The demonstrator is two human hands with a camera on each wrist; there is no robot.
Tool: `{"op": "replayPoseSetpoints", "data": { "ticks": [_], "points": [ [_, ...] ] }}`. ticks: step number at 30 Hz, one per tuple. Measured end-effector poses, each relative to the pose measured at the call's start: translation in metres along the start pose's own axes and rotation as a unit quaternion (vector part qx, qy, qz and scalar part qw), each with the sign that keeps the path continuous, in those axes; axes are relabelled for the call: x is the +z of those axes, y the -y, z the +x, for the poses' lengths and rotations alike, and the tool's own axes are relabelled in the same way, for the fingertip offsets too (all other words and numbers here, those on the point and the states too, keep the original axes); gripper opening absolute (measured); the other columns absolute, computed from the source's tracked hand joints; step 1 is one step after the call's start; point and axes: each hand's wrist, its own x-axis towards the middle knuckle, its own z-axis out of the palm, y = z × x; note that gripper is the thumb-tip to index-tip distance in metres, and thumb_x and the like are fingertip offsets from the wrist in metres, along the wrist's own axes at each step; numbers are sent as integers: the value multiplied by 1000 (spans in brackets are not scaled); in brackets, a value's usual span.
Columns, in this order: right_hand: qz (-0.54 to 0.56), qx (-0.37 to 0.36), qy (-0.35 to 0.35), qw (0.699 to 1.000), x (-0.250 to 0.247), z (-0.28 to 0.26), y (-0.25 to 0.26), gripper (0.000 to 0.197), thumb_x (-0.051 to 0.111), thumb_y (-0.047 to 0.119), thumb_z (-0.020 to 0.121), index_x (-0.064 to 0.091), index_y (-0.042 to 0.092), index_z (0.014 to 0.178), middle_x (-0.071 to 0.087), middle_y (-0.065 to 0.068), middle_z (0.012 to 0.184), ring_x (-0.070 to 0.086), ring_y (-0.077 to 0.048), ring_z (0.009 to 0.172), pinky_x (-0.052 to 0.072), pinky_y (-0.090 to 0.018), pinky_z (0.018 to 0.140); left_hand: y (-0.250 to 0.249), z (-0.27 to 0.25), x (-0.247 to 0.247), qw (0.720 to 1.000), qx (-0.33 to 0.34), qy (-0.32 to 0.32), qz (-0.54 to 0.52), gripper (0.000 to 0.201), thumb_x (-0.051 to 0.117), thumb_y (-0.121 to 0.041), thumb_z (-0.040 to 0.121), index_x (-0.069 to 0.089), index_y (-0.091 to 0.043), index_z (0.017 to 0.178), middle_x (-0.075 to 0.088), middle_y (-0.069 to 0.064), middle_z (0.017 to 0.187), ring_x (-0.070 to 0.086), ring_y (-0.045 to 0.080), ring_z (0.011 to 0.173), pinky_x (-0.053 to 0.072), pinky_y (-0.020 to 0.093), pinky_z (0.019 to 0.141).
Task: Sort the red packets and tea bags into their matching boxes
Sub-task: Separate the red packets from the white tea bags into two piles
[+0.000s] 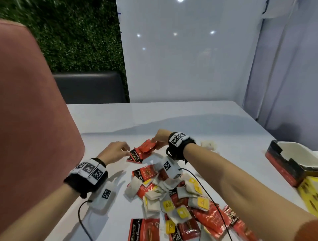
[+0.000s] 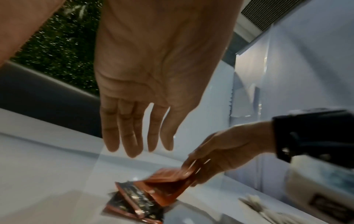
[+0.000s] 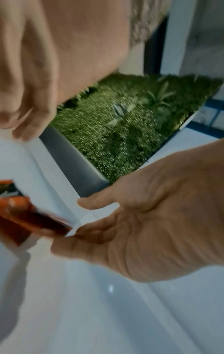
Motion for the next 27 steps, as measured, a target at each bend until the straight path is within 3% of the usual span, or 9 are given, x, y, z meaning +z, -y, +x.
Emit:
{"op": "replayPoseSetpoints", "data": {
  "ticks": [3,5,10,14,17,19,22,25,27],
  "points": [
    [-208,-19,3,978,-2,-20,-10,34,60,18,90,59,-11,106,53,-7,67,56,-25,63,54,-30,62,-25,-34,2,993,88,77,-25,10,58,-21,90,62,-20,99,64,-5,93,60,6,84,45,17,69],
    [-268,-40,15,963,-12,-39,-23,32,60,16,89,60,-6,112,57,-10,78,55,-23,66,48,-22,54,-47,-50,9,980,161,117,-19,15,57,-19,91,65,-19,104,66,-10,94,59,-4,79,46,12,70],
    [-313,-27,33,949,-46,-93,-83,28,53,4,88,63,10,112,68,-12,107,56,-23,81,43,-23,62,-103,-54,44,949,271,158,-15,31,59,-15,90,59,-19,121,64,1,112,61,10,99,48,19,83],
    [-390,-50,16,919,-44,-126,-116,39,58,14,89,52,14,128,61,-11,119,57,-26,107,39,-24,80,-139,-49,75,901,350,204,157,65,57,-12,88,29,-30,143,37,5,140,38,19,124,36,28,94],
    [-428,-45,29,902,-32,-133,-136,50,65,23,84,46,18,130,56,-11,119,53,-27,108,44,-33,90,-143,-51,93,866,404,172,241,51,52,-14,91,38,-27,138,44,8,133,45,25,118,45,38,91],
    [-441,-51,15,896,-27,-135,-143,48,66,22,82,47,16,126,54,-12,116,51,-28,108,44,-35,87,-144,-53,99,868,410,136,246,38,50,-12,92,47,-20,129,51,10,124,50,27,111,47,36,84],
    [-434,-40,19,900,-27,-135,-141,35,57,6,85,51,10,120,57,-14,116,55,-28,105,43,-30,76,-144,-55,101,884,405,88,215,27,47,-10,93,53,-14,119,56,10,113,53,26,104,43,33,78],
    [-369,-39,5,928,-28,-134,-127,27,46,1,87,55,11,110,63,-13,109,60,-23,78,47,-25,59,-140,-54,99,913,365,58,170,25,46,-11,93,57,-15,116,60,7,109,54,23,102,45,35,81],
    [-325,-60,-16,944,-24,-131,-118,22,46,2,88,55,12,105,63,-12,103,56,-15,58,44,-18,47,-137,-51,91,933,340,33,112,25,49,-11,90,60,-15,112,63,4,104,57,20,97,43,27,77]
  ]
}}
